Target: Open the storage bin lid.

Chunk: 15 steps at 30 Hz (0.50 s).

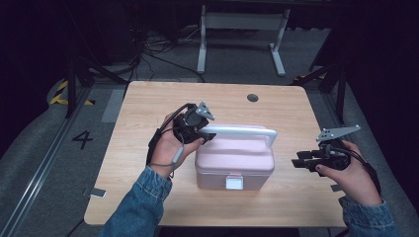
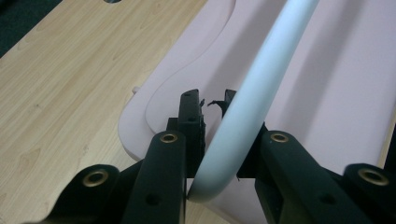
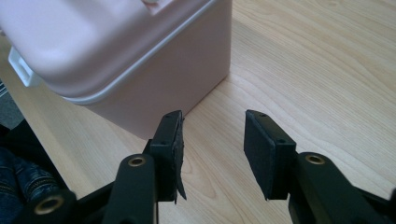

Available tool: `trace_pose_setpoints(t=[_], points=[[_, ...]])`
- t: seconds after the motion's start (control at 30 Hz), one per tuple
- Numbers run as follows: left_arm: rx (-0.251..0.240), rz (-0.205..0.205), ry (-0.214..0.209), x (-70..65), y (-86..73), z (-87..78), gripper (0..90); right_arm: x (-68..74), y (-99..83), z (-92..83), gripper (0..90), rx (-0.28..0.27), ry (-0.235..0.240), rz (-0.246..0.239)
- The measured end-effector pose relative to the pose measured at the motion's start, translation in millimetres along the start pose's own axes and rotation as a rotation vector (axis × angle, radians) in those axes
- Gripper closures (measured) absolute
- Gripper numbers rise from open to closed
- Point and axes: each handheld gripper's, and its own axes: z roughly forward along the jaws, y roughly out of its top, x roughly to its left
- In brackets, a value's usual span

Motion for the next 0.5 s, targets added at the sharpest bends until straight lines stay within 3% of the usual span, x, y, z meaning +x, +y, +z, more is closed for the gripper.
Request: trace_pose_setpoints(t=[0.2, 0.33, 0.5], points=[[-0.023, -0.025, -0.009, 8.3, 5.4, -2.4, 78.3, 2.8, 1.5, -1.4, 59.3, -0.022, 0.006, -0.015], [-0.019, -0.039, -0.013, 14.1, 8.9, -3.8, 78.0, 6.3, 2.3, -4.0, 61.7, -0.105, 0.021, -0.030], [-0.039, -0.068, -0.032, 20.5, 10.2, -4.2, 77.7, 10.1, 4.0, -3.8, 63.6, -0.135, 0.038, -0.053]])
